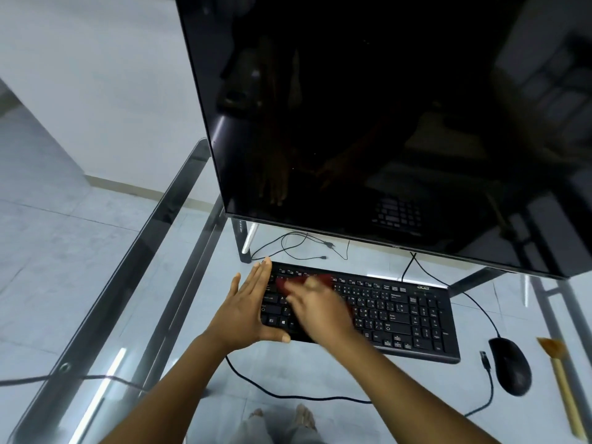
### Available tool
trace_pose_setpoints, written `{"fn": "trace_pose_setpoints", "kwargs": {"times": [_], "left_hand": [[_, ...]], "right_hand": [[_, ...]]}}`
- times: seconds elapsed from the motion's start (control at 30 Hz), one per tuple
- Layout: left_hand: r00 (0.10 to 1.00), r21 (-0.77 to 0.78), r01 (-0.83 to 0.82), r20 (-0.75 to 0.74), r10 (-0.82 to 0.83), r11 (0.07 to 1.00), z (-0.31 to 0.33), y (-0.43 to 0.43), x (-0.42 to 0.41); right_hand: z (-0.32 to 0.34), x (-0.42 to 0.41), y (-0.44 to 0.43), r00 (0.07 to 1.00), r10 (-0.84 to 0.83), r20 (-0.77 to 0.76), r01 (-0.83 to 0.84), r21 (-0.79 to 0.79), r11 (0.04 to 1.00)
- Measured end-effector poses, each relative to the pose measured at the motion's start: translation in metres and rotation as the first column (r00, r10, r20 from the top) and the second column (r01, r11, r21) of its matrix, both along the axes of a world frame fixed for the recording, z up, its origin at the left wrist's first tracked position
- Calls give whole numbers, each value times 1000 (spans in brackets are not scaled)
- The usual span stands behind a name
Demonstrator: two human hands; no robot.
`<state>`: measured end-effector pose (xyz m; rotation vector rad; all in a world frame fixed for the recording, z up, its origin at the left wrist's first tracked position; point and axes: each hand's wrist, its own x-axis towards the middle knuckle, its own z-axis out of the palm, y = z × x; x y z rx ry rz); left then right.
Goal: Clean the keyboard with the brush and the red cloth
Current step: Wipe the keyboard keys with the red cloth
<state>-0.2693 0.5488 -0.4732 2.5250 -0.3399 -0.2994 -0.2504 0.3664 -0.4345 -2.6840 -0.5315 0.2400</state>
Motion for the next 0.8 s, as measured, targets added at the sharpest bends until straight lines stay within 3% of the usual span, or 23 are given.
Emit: {"fn": "trace_pose_setpoints", "kwargs": {"times": [0.07,0.1,0.2,0.23,0.27,0.4,0.47,0.53,0.57,0.6,0.7,0.73,0.8], "left_hand": [[1000,14,-12,12,12,1000,-2,3,-2],[1000,17,-14,12,14,1000,-2,3,-2],[1000,-1,-11,-2,11,1000,-2,1,-1],[1000,-10,-15,-5,15,1000,-3,1,-1],[1000,-14,-21,-6,21,1000,-4,3,-3],[1000,1,-8,20,8,1000,-6,4,-4],[1000,0,4,4,-4,1000,-3,-1,0],[1000,-5,3,-14,-3,1000,1,-3,4],[1000,11,5,-17,-4,1000,2,-3,5],[1000,48,7,-15,-6,999,3,-1,5],[1000,153,1,6,-2,988,6,1,0],[1000,159,-5,25,1,987,9,-1,1],[997,144,-3,81,-8,990,18,-15,8]], "right_hand": [[0,-18,5,961,247,-124,-247,15,969],[1,-14,-2,960,248,-133,-249,8,968],[-3,16,-28,994,-113,7,113,-40,993],[-3,16,-28,981,-193,27,194,-40,980],[-1,11,-20,985,-172,8,173,-45,984],[4,-29,10,949,277,-153,-281,-8,960],[7,-9,-12,986,114,-119,-116,-8,993],[4,16,-41,986,-164,5,164,-70,984],[1,19,-50,976,-207,69,214,-102,972],[2,16,-51,983,-174,57,180,-136,974],[7,-9,-47,981,162,-105,-171,-87,981],[9,-5,-56,979,165,-119,-175,-75,982],[9,19,-83,996,-75,-43,73,-50,996]]}}
